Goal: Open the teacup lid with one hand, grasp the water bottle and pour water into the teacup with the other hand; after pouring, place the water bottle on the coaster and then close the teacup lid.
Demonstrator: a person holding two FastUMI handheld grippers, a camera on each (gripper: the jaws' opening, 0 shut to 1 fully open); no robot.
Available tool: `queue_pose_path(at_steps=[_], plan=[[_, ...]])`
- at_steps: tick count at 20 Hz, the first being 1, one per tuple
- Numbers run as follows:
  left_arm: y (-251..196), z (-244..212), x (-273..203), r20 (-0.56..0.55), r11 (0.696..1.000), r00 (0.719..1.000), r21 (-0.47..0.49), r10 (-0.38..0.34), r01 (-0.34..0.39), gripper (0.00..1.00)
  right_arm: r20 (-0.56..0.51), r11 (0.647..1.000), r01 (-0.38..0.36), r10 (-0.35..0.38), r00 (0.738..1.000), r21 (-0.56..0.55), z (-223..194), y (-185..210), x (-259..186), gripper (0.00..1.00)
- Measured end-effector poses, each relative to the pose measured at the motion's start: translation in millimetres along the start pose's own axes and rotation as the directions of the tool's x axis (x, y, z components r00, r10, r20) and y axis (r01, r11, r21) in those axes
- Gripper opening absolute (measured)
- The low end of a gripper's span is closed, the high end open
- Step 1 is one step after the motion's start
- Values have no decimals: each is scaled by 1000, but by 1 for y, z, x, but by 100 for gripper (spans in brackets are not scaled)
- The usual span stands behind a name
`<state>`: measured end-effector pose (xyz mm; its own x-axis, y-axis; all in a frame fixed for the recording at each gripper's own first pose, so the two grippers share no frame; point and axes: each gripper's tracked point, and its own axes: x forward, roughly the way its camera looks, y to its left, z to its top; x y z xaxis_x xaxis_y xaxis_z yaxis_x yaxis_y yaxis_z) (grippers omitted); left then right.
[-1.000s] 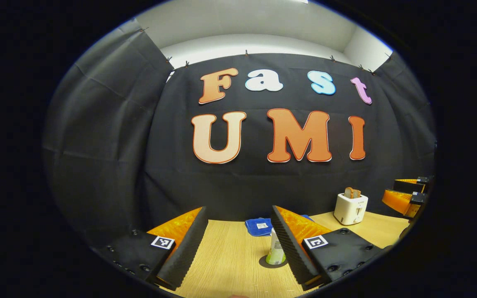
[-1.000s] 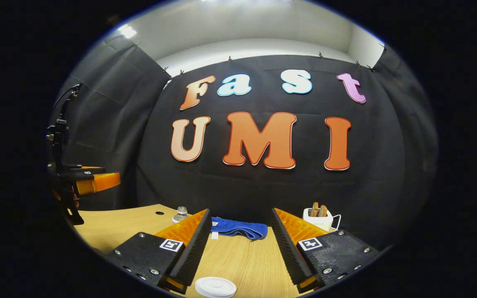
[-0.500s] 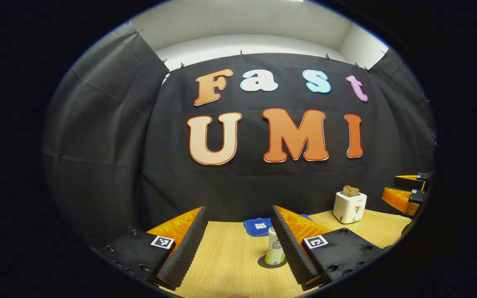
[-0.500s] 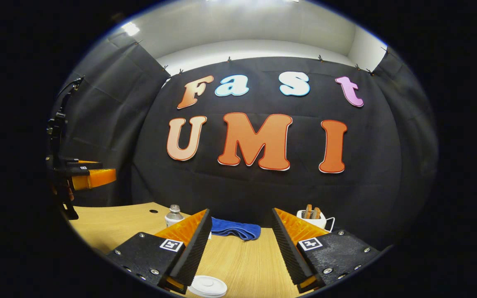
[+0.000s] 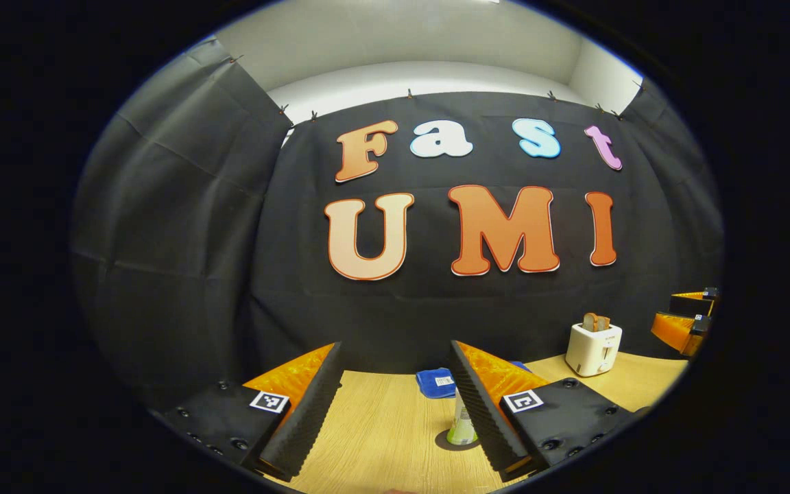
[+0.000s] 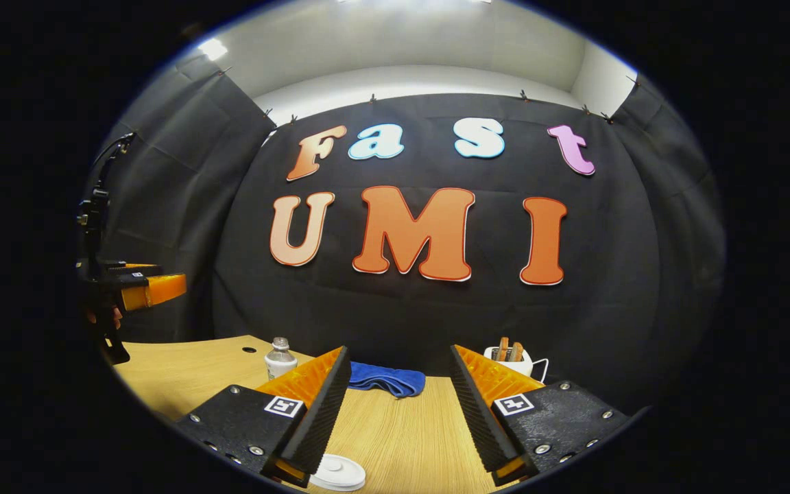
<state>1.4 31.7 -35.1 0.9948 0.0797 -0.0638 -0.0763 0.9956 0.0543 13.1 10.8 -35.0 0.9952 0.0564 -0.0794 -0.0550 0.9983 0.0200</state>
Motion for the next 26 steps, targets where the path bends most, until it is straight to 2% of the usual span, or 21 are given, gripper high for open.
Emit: queue_pose_path(at_steps=[5,9,17,26], plan=[[-2,2,0,10,1000,1000,11,7,-7,96,3,1000,-5,5,1000,-21,-1,0,-1,86],[-1,10,0,67,999,998,37,22,-24,97,-11,999,-6,5,1000,-47,-10,0,0,86],[-4,4,2,47,999,998,14,46,-46,98,-4,998,-25,25,1000,-56,-12,-3,-2,86],[-18,9,-5,85,998,996,56,37,-42,98,5,998,-28,29,1000,-50,-9,-7,-8,86]])
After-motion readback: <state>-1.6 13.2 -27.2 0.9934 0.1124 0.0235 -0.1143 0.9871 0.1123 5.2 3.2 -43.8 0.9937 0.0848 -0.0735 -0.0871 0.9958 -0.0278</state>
